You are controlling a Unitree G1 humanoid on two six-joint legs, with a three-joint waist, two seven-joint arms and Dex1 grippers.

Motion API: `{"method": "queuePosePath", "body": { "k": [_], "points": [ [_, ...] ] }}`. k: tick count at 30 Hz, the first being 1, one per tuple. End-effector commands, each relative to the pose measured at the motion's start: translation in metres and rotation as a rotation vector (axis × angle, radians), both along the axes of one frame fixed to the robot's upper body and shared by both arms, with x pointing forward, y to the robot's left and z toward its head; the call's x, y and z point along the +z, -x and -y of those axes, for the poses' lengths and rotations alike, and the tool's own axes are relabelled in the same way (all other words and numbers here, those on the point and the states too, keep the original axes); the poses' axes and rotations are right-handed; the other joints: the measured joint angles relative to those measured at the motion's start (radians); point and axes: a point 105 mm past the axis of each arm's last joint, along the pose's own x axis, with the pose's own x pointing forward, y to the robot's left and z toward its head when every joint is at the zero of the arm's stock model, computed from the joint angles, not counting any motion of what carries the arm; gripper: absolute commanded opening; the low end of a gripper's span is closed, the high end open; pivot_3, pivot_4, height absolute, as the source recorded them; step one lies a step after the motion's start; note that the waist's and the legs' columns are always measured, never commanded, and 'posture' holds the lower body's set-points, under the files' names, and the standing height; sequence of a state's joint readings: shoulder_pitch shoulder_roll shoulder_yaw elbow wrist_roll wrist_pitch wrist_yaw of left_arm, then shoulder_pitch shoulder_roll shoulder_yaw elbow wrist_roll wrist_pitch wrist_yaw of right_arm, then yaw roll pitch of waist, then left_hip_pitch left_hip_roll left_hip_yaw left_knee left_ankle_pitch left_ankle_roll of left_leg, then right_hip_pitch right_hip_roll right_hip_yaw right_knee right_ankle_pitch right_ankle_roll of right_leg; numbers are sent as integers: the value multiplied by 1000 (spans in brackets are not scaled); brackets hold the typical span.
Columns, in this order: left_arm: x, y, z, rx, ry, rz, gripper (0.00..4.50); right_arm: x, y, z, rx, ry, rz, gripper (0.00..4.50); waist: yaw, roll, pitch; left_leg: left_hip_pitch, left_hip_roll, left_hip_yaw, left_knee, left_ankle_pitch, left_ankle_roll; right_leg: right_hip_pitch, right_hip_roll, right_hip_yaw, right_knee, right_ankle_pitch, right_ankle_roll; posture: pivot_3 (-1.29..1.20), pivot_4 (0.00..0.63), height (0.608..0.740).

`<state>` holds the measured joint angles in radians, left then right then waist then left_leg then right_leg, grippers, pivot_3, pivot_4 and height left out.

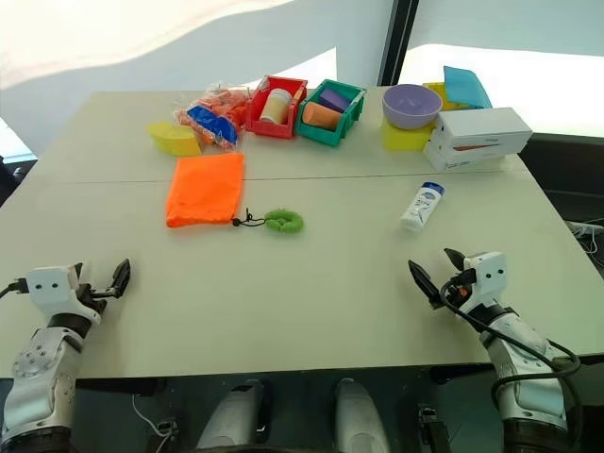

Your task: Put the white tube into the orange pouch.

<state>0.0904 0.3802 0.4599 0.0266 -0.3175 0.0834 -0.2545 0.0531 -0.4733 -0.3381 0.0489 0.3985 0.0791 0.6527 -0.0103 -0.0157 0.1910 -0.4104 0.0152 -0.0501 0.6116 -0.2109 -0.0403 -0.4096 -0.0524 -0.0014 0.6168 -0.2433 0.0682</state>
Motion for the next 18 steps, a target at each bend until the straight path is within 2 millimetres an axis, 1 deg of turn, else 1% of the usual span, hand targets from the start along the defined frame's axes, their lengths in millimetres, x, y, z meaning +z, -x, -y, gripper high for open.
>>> {"method": "queuePosePath", "body": {
  "k": [1, 7, 12, 14, 16, 17, 18],
  "points": [
    [8, 4, -4, 19, -1, 34, 4500, 12, 2, 10, -30, 8, 52, 4490, 0, 0, 0, 0, 0, 0, 0, 0, 0, 0, 0, 0, 0, 0, 0, 0, 150, 740],
    [9, 0, -2, 19, 12, 42, 4500, 13, -1, 9, -39, 12, 63, 4490, 0, 0, 0, 1, 0, 0, 0, 0, 0, 0, 1, 0, 1, 0, 0, 0, 150, 740],
    [16, -11, 9, -18, 14, 61, 4500, 18, -7, -8, 6, 3, 85, 4490, 0, 0, 0, 1, 0, 0, 1, 0, 0, 1, 2, 0, 2, 0, 0, 0, 150, 740],
    [24, -17, 21, -73, 3, 87, 4500, 22, -11, -21, 44, -14, 98, 4490, 0, 0, 0, 1, 0, 0, 1, 0, 0, 1, 2, 0, 2, 0, -1, 0, 150, 740],
    [33, -26, 42, -170, -85, 96, 4500, 27, -17, -45, 101, -61, 111, 4490, 0, 0, 0, 1, 1, 0, 1, 0, 0, 1, 2, 0, 2, 1, -1, 0, 150, 740],
    [36, -30, 49, -200, -122, 97, 4500, 29, -19, -57, 135, -79, 113, 4490, -1, 0, 0, 1, 1, 0, 1, 0, 0, 1, 3, 0, 3, 1, -1, 0, 150, 740],
    [38, -34, 55, -222, -164, 94, 4500, 32, -18, -74, 199, -90, 114, 4490, -1, 0, 0, 1, 1, 0, 2, 0, 0, 0, 3, 1, 4, 1, -1, 0, 150, 740]
  ]
}}
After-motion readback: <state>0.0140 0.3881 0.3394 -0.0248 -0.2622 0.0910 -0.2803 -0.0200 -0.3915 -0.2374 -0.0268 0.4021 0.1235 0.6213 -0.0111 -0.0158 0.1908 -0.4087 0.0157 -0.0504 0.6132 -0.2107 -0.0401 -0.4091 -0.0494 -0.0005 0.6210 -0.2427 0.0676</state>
